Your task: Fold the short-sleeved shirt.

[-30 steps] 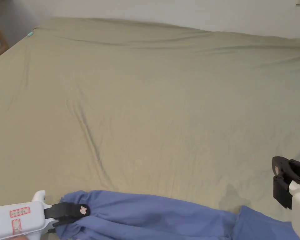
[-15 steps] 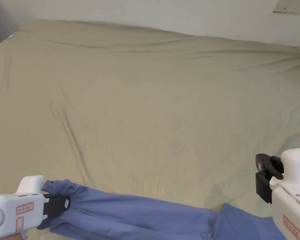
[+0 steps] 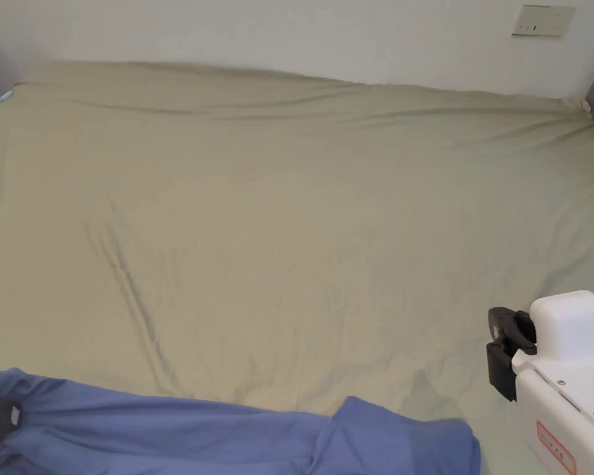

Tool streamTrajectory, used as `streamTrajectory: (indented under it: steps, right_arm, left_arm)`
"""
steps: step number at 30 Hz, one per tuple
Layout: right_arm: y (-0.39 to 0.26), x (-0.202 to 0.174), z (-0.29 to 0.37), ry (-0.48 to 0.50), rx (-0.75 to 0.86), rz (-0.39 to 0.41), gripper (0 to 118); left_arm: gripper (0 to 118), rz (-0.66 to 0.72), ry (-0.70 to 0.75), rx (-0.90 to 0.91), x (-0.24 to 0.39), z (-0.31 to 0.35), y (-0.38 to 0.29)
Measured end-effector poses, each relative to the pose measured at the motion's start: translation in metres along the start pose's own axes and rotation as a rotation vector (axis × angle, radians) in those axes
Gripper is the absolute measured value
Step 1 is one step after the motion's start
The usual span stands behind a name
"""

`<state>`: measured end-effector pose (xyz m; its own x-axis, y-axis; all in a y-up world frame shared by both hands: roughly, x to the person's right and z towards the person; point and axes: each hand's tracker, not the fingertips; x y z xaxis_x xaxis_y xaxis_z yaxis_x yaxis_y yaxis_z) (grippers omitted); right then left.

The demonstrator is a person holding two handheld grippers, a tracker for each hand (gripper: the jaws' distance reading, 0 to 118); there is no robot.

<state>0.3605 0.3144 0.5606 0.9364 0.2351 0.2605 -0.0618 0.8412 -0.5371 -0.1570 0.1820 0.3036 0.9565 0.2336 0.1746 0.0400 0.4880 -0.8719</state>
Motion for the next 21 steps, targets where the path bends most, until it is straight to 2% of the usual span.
streamTrajectory:
  steps: [4, 7, 14, 18, 21]
  right_arm:
    - [-0.001, -0.003, 0.001, 0.009, 0.003, -0.008, 2]
    - [-0.002, -0.004, 0.004, 0.016, 0.007, -0.013, 2]
    - [-0.005, 0.006, 0.015, 0.011, 0.025, -0.034, 2]
    - [-0.008, 0.015, 0.022, 0.003, 0.033, -0.055, 2]
    - [-0.012, 0.021, 0.025, -0.002, 0.035, -0.065, 2]
  left_arm:
    - [10, -0.043, -0.050, 0.002, 0.034, 0.020, 0.004]
    - [10, -0.066, -0.150, -0.015, 0.066, 0.028, 0.006]
    - [10, -0.155, -0.303, -0.105, 0.155, 0.007, -0.014]
    - [11, -0.232, -0.260, -0.157, 0.200, -0.022, -0.039]
    - [11, -0.224, -0.255, -0.192, 0.212, -0.050, -0.052]
